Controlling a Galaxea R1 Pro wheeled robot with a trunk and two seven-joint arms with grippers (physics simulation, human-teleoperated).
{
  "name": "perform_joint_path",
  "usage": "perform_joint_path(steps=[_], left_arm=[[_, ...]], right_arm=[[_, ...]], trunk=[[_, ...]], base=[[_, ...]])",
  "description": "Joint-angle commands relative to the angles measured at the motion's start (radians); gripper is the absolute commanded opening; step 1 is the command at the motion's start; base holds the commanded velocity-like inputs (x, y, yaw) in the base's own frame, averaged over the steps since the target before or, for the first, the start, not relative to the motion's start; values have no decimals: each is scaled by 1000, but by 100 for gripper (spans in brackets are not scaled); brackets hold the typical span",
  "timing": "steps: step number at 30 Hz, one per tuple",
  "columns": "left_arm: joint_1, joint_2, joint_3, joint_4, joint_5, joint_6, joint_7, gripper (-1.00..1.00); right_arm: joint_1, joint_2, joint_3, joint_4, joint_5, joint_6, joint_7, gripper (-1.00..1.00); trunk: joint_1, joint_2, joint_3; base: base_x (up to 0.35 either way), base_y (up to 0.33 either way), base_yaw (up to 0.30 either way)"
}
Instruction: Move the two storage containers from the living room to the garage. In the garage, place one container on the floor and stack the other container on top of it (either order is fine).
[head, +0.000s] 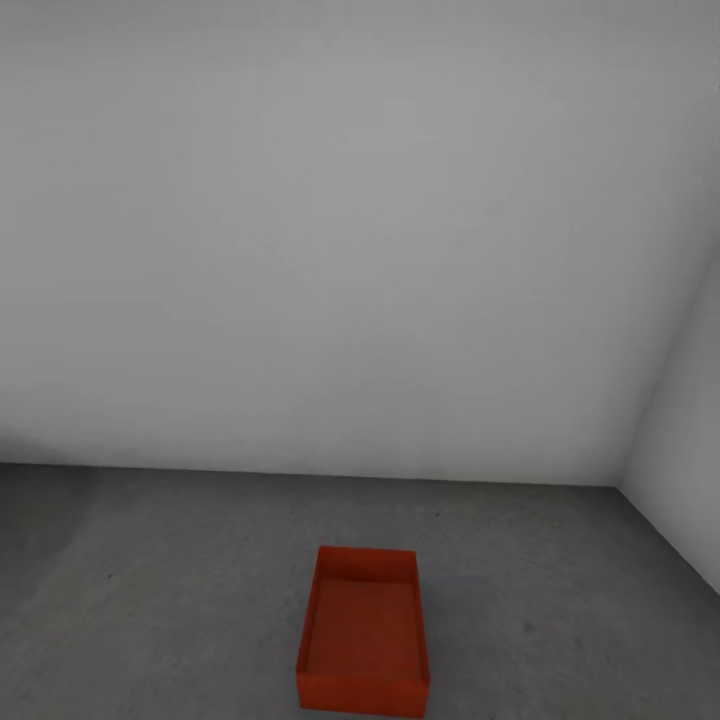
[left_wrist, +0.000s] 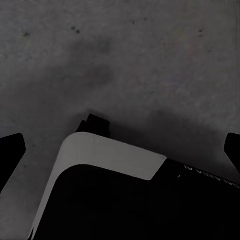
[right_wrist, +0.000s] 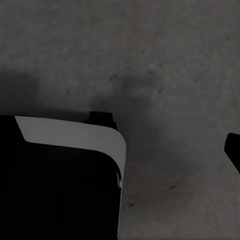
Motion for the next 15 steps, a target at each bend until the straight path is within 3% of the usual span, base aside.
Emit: perform_joint_path(steps=[1, 15], left_arm=[[-1, 0, -6, 0, 7, 3, 2, 100], [-1, 0, -6, 0, 8, 1, 2, 100]], right_arm=[[-1, 1, 7, 3, 0, -5, -3, 100], [-1, 7, 9, 4, 2, -12, -2, 100]], trunk=[[0, -1, -1], [0, -1, -1]], base=[[0, 0, -1], [0, 0, 0]])
